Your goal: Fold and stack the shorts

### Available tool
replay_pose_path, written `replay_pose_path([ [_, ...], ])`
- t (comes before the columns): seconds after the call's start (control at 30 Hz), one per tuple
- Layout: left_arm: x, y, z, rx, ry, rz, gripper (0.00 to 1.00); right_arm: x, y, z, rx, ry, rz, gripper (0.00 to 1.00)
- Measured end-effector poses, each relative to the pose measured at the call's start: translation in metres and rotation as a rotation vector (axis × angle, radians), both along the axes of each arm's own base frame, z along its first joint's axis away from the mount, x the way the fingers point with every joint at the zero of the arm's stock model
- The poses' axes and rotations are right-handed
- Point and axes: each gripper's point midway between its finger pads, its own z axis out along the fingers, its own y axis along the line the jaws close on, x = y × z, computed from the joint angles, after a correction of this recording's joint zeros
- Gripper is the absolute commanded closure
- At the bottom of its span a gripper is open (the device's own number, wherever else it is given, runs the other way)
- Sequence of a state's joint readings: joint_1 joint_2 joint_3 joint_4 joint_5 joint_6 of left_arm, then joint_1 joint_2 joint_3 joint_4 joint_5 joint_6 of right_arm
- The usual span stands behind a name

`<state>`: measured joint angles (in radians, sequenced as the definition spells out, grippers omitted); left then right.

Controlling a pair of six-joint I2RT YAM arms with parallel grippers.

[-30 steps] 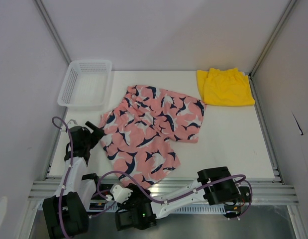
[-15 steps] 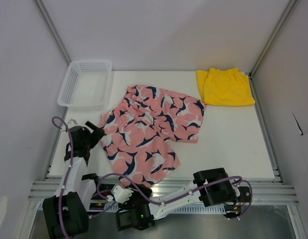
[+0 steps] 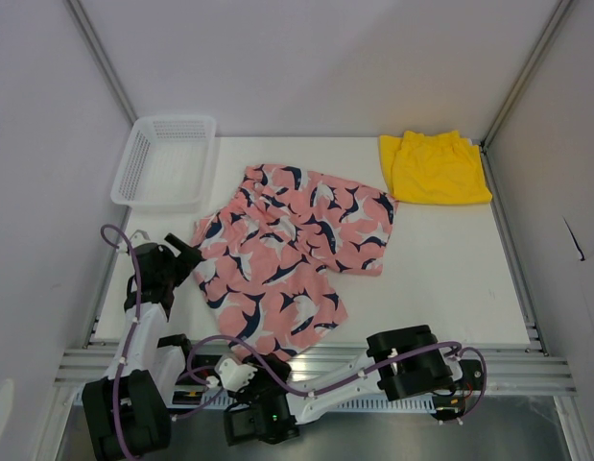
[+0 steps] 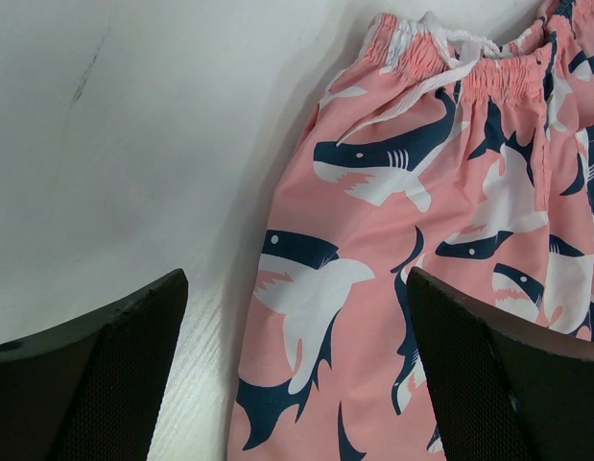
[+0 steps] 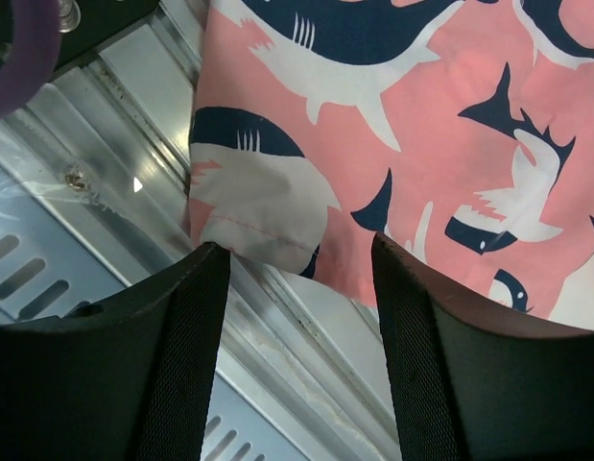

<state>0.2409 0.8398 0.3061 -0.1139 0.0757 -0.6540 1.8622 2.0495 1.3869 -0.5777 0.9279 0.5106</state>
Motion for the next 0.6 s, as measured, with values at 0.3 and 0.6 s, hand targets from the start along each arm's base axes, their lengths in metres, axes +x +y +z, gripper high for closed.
replay_pose_path([
  [0.3, 0.0, 0.0, 0.0, 0.0, 0.0, 0.0, 0.03, 0.02, 0.007, 0.001, 0.086, -0.015, -0.032, 0.52],
  [0.6, 0.0, -0.001, -0.001, -0.004, 0.002, -0.006, 0.03, 0.022, 0.016, 0.032, 0.269, 0.129, 0.024, 0.9],
])
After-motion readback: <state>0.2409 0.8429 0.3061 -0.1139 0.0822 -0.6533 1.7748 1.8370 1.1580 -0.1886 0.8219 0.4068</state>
